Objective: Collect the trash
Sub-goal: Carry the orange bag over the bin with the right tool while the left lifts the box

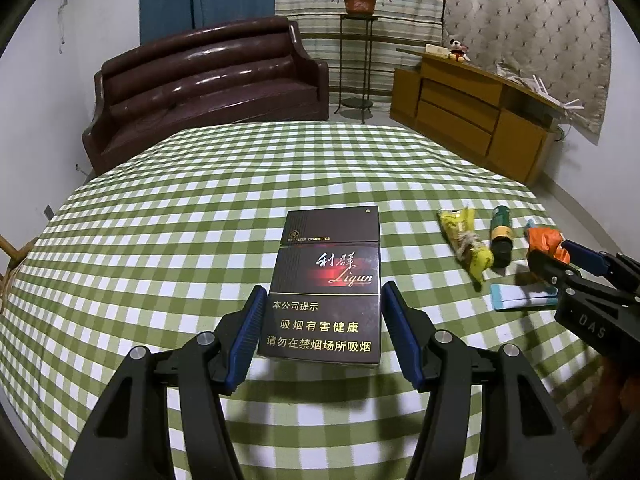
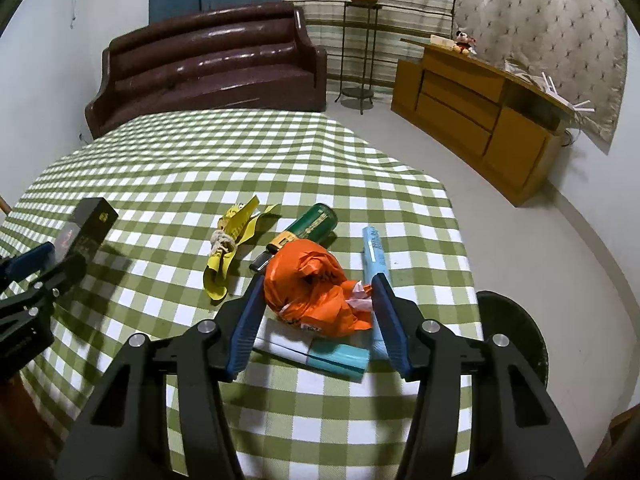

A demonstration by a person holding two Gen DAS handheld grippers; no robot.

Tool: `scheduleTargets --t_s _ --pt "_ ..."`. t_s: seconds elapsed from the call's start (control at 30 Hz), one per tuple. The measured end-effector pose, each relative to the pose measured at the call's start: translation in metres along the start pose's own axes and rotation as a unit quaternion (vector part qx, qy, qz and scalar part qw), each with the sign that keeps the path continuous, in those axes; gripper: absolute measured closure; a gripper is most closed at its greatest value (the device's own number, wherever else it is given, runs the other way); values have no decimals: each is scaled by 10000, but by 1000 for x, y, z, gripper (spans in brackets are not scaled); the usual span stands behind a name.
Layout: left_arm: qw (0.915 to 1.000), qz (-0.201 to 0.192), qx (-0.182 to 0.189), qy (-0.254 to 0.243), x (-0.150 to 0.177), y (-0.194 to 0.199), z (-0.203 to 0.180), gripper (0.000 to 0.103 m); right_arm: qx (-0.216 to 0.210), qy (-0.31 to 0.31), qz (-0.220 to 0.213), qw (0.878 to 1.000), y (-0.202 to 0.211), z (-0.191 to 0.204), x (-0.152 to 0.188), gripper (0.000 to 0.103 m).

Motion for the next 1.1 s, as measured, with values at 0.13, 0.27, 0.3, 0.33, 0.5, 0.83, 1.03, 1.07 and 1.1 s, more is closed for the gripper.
scheduleTargets --t_s 0.13,0.27,0.3,0.33,0.5,0.83,1.03,1.07,1.1 --pt "9999 -80 119 -55 -3 7 -15 45 52 -139 -79 9999 11 -17 0 51" --pt "9994 -140 279 -167 -6 13 -37 45 216 -308 -134 9992 23 -41 6 51" --pt "9991 -167 331 -211 -7 15 -45 45 261 -339 -141 9990 26 -47 8 51" --pt "9989 -183 371 -238 -7 17 -51 45 325 -381 -152 9986 29 -55 10 51" --pt "9971 -247 617 -373 -7 24 -85 45 624 -634 -181 9959 44 -100 23 51" --pt "9895 -352 1085 -886 -4 35 -171 45 1041 -1064 -184 9887 63 -171 53 51" --pt "9852 -367 1217 -1147 1 35 -214 45 1069 -1243 -195 9863 66 -196 65 51" --pt "9846 -370 1229 -1191 2 34 -221 45 1065 -1268 -200 9860 67 -201 67 51" --pt "9840 -371 1234 -1234 3 33 -227 45 1060 -1282 -202 9859 67 -203 68 51"
Point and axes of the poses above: each gripper's, at about its wrist camera, not at the fingertips, and y roughly against the way its jaws point, z to its left, x to its underside, the point moved 7 cm from there along -y, roughly the way its jaws point, and after that the axes turned 2 degrees about -y, right-handed, at the moved point
